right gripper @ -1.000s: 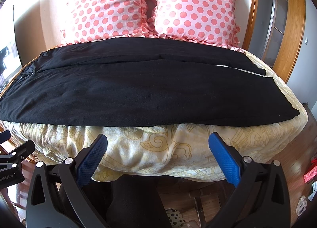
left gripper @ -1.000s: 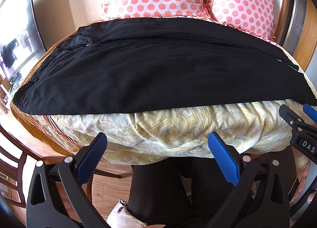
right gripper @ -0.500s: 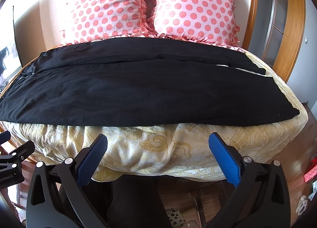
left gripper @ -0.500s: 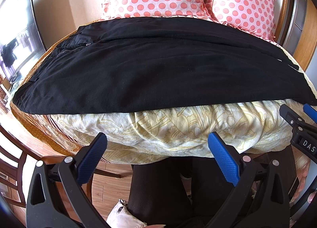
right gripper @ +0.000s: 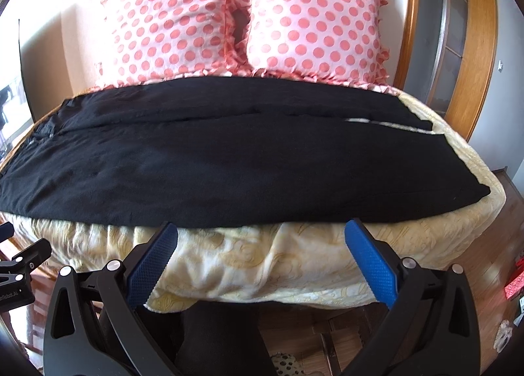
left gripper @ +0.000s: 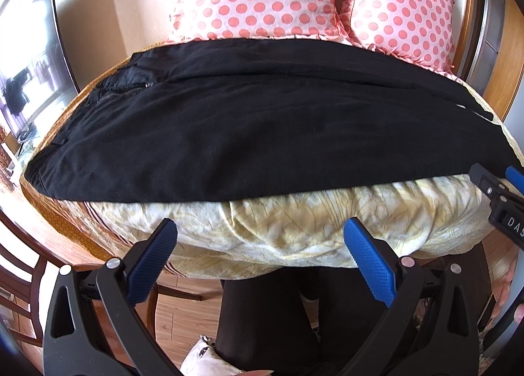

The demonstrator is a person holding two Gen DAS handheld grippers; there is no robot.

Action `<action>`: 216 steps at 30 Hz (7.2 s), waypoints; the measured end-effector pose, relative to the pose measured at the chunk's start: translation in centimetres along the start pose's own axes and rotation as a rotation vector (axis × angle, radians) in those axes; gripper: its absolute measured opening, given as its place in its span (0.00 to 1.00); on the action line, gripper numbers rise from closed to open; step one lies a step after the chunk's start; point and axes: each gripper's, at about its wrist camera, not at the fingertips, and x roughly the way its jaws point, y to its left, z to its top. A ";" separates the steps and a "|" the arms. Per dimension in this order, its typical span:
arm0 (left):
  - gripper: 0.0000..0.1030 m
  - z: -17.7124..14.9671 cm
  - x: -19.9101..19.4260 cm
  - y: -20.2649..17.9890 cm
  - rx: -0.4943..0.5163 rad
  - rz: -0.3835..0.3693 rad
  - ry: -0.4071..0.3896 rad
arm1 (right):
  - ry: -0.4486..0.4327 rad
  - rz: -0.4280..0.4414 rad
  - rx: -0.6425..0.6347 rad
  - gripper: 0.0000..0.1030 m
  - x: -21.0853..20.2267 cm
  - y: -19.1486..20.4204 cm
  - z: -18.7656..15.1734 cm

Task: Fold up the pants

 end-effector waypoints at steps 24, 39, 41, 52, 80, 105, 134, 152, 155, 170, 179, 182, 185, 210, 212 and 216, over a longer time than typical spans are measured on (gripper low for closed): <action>0.98 10.5 2.5 4.3 -0.137 -0.157 -0.175 | 0.110 -0.135 0.252 0.99 14.1 -16.3 21.7; 0.98 12.2 7.5 5.3 -0.112 -0.135 -0.108 | 0.467 -0.547 0.561 0.79 33.2 -25.1 26.3; 0.98 12.2 7.8 5.4 -0.114 -0.153 -0.103 | 0.451 -0.583 0.576 0.79 33.5 -25.1 26.6; 0.98 12.2 8.7 5.4 -0.117 -0.157 -0.082 | 0.479 -0.589 0.536 0.61 35.1 -24.9 25.7; 0.98 13.9 5.9 9.1 -0.202 -0.178 -0.127 | 0.194 -0.087 0.757 0.03 12.8 -24.9 13.7; 0.82 36.9 31.6 19.4 -0.586 0.099 0.406 | 0.118 -0.072 0.716 0.03 7.1 -23.3 7.8; 0.07 18.6 0.8 23.8 -0.636 -0.127 -0.279 | -0.020 -0.108 0.626 0.03 3.8 -24.5 10.0; 0.75 3.5 1.5 28.2 -1.027 -0.218 -0.235 | -0.017 -0.137 0.644 0.03 2.5 -25.6 9.1; 0.78 4.6 2.3 29.5 -1.111 -0.390 -0.205 | -0.011 -0.140 0.644 0.03 2.6 -25.6 8.9; 0.03 8.5 0.9 32.3 -1.005 -0.145 -0.241 | -0.015 -0.141 0.634 0.03 2.5 -25.4 8.6; 0.05 3.2 2.5 31.8 -0.886 0.158 -0.074 | -0.009 -0.141 0.644 0.03 2.8 -25.6 8.4; 0.11 2.8 2.5 31.0 -0.831 0.221 -0.091 | -0.011 -0.137 0.653 0.03 2.7 -25.8 8.4; 0.39 3.2 0.6 29.9 -0.799 0.280 -0.151 | -0.006 -0.128 0.666 0.03 2.6 -26.0 8.1; 0.80 8.9 5.4 14.1 -0.379 -0.077 -0.073 | 0.066 -0.112 0.891 0.03 2.0 -32.4 1.0; 0.80 8.8 5.4 14.1 -0.375 -0.075 -0.068 | 0.081 -0.111 0.886 0.04 2.2 -32.3 0.9; 0.82 8.4 5.8 14.2 -0.376 -0.077 -0.052 | 0.075 -0.149 0.904 0.16 0.9 -32.5 1.2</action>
